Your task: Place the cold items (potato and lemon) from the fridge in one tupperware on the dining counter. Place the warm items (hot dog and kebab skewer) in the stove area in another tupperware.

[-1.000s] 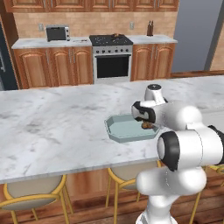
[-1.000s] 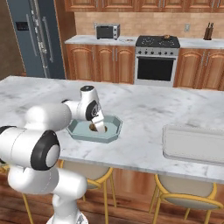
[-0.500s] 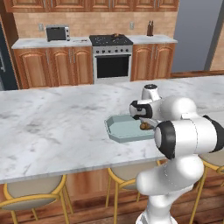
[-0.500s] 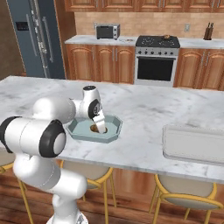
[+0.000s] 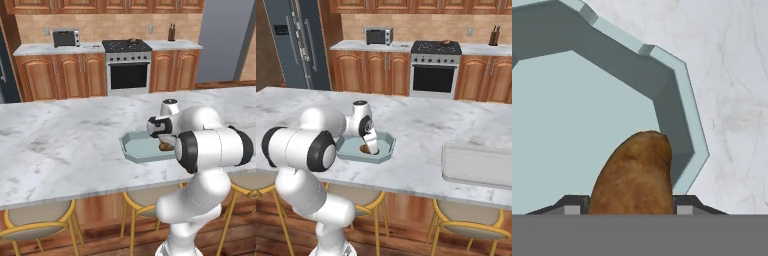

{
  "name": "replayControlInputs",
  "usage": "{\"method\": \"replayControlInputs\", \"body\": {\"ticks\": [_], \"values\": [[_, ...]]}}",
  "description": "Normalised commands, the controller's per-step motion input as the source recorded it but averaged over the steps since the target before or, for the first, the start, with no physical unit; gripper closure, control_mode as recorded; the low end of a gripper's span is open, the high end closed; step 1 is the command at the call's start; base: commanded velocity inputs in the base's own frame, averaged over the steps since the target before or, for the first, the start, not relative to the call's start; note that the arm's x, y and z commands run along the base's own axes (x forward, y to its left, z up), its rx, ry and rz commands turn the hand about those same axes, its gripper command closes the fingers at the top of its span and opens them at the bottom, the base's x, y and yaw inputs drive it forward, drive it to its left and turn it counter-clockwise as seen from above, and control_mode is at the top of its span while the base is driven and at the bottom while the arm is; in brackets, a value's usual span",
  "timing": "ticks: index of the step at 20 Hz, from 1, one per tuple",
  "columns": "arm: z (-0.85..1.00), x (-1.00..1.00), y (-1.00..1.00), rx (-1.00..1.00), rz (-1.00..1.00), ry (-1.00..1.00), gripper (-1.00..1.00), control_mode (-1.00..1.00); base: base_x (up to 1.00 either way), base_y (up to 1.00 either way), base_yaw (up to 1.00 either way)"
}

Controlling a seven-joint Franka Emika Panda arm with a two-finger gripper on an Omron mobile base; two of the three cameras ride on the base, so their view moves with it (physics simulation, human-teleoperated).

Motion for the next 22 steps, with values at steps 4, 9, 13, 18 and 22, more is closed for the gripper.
{"method": "replayControlInputs", "body": {"ticks": [4, 9, 13, 18, 22], "values": [[-0.12, 0.04, 0.00, 0.00, 0.00, 0.01, 1.00, -1.00, 0.00, 0.00, 0.00], [-0.04, 0.00, 0.00, 0.00, 0.00, 0.00, -1.00, -1.00, 0.00, 0.00, 0.00], [0.00, 0.00, 0.01, 0.00, 0.00, 0.00, -1.00, -1.00, 0.00, 0.00, 0.00], [0.06, 0.00, 0.00, -0.04, 0.00, 0.00, -1.00, -1.00, 0.00, 0.00, 0.00], [0.24, -0.01, 0.02, -0.04, 0.00, 0.00, -1.00, -1.00, 0.00, 0.00, 0.00]]}}
